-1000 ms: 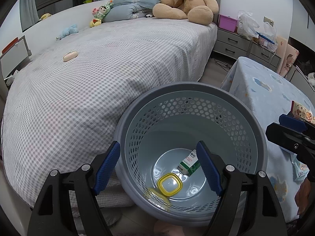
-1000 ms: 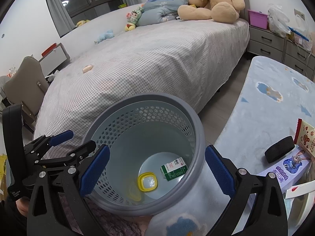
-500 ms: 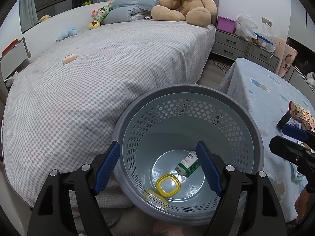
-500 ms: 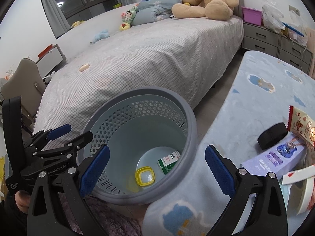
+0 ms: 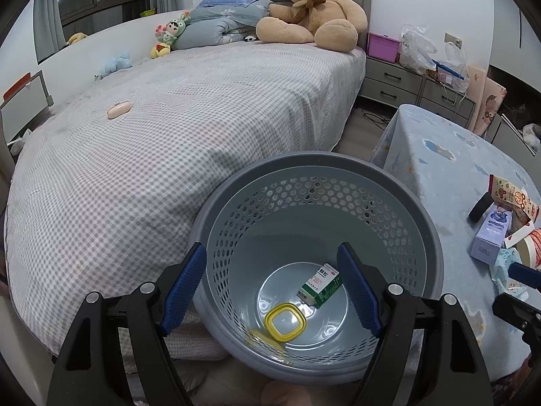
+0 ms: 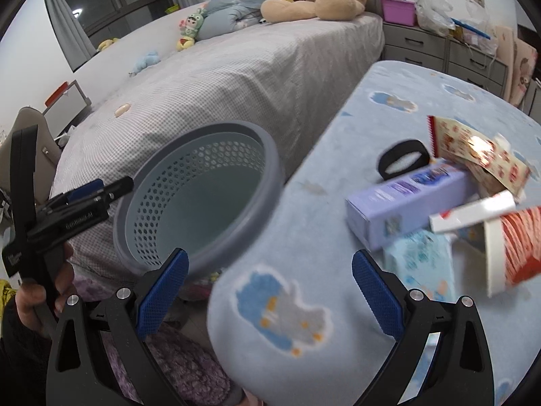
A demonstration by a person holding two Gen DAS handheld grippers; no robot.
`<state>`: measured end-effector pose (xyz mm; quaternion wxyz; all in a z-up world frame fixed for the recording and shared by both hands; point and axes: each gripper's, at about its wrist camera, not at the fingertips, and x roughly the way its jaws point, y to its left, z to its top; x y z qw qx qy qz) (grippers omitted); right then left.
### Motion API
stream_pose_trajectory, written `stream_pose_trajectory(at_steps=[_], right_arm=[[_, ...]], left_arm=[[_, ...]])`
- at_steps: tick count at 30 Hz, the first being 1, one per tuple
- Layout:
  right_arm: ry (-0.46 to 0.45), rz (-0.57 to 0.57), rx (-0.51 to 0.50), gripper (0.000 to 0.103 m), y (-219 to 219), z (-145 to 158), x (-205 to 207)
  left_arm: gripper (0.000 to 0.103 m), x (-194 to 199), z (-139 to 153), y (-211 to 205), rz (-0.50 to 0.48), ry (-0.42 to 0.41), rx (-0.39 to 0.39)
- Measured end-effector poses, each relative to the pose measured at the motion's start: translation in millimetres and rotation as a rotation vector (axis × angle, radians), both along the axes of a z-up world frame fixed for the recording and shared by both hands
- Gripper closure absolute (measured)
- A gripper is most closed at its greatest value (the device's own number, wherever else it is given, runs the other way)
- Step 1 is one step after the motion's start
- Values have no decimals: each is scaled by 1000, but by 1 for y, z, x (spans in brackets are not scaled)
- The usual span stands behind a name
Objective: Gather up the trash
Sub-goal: 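Move the right tool back to the table toward the red-white paper cup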
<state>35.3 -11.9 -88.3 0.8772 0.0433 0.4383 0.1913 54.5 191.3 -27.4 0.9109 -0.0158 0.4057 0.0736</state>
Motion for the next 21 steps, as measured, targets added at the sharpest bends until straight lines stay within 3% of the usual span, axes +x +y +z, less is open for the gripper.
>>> stream_pose_trajectory(at_steps=[21], right_arm=[[14,-215,-59,7,-154,6,-54]], left_arm=[[27,-17,-3,-51,-46,-5,61]])
